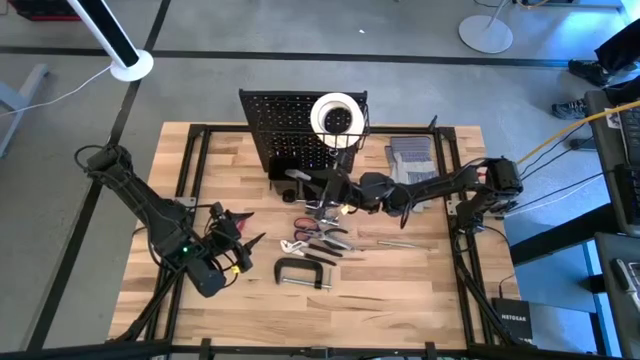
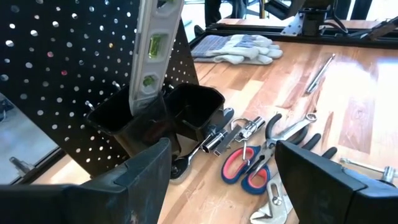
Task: Hang tools onto peg board
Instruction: Put the spirit level into the left bin on the pegboard
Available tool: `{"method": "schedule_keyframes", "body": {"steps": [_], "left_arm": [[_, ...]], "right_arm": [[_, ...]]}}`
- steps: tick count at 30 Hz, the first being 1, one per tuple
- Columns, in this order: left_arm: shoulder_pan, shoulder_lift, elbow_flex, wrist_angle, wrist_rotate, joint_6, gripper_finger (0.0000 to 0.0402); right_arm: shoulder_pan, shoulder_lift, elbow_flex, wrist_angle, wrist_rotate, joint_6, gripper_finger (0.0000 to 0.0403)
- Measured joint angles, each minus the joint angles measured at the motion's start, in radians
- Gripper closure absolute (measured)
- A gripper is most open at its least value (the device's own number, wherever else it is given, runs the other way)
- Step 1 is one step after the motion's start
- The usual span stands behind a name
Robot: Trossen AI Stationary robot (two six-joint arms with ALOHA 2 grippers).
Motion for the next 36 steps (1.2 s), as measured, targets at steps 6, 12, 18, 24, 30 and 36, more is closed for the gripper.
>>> {"method": "schedule_keyframes", "body": {"steps": [6,12,18,24,30,36], "left_arm": [[0.000,0.000,0.000,0.025,-0.003,0.007,0.0130],[0.001,0.000,0.000,0.038,-0.014,0.017,0.0130],[0.007,0.000,0.000,0.038,-0.014,0.019,0.0130],[0.014,0.000,0.000,0.038,-0.014,0.020,0.0130],[0.015,0.000,0.000,0.044,0.002,0.019,0.0130],[0.016,0.000,0.000,0.057,0.028,0.013,0.0130]], "right_arm": [[-0.022,0.023,-0.001,-0.018,0.027,0.058,0.0342],[-0.069,0.068,-0.001,-0.011,0.019,0.163,0.0340],[-0.108,0.086,-0.002,-0.039,-0.043,0.245,0.0338],[-0.124,0.086,-0.002,-0.102,-0.059,0.323,0.0331],[-0.123,0.086,-0.002,-0.094,-0.051,0.377,0.0291],[-0.113,0.061,-0.002,-0.108,-0.017,0.343,0.0214]]}}
